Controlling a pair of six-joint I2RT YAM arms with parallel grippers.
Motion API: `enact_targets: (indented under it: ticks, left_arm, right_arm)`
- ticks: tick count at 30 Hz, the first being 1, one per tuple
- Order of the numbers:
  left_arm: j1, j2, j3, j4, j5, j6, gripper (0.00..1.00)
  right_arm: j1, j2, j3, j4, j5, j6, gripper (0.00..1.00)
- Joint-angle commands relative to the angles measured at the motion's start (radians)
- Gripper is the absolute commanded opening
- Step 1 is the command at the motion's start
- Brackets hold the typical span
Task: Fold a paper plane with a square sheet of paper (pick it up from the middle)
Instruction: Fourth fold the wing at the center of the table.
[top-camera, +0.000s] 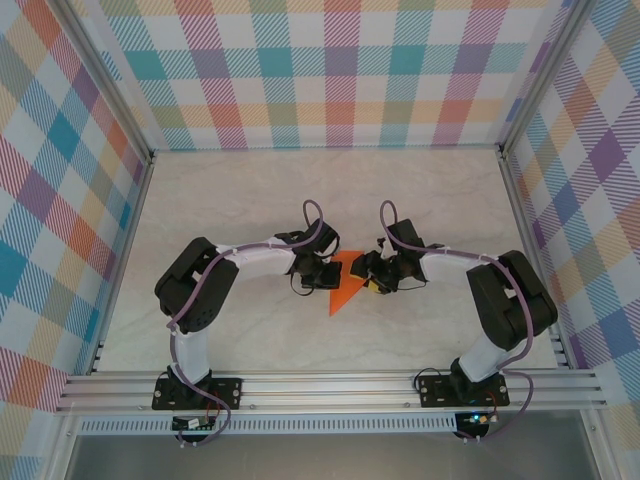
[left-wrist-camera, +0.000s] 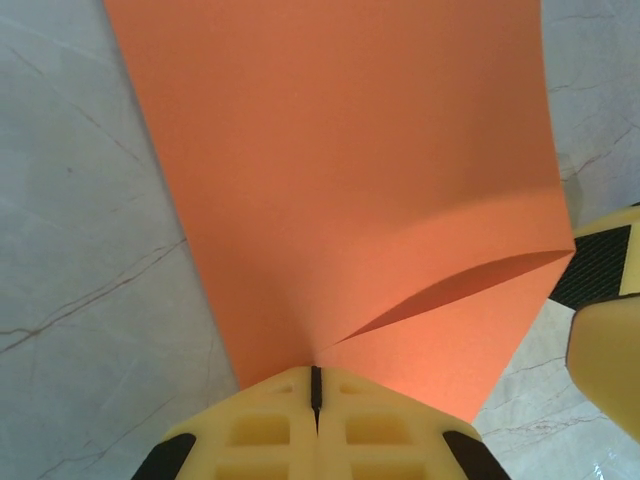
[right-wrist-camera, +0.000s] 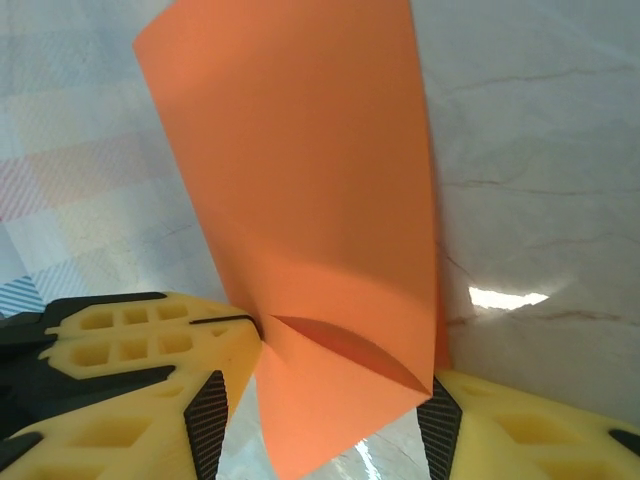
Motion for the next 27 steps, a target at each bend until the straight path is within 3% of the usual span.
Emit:
enact_targets:
  ticks: [1,8,14,27]
  left_arm:
    - [0.025,-0.041,-0.032,-0.019,0.001,0.019,0.02]
    - [0.026,-0.052,-0.040,-0.009,0.016,0.016,0.02]
    - [0.029,-0.082,-0.057,0.004,0.009,-0.002,0.03]
    - [0.030,-0.245,-0.156,0.032,-0.048,-0.090,0.12]
  right_arm:
    - [0.000,0.020,0.024,0.039,-0.031,0.021,0.56]
    - [0.000,0.016,0.009,0.106,-0.063,0.038,0.56]
    - [0.000,0.046,0.019,0.123,-0.123,-0.008,0.48]
    - [0.000,0.067,0.069,-0.031,-0.180,-0.294,0.41]
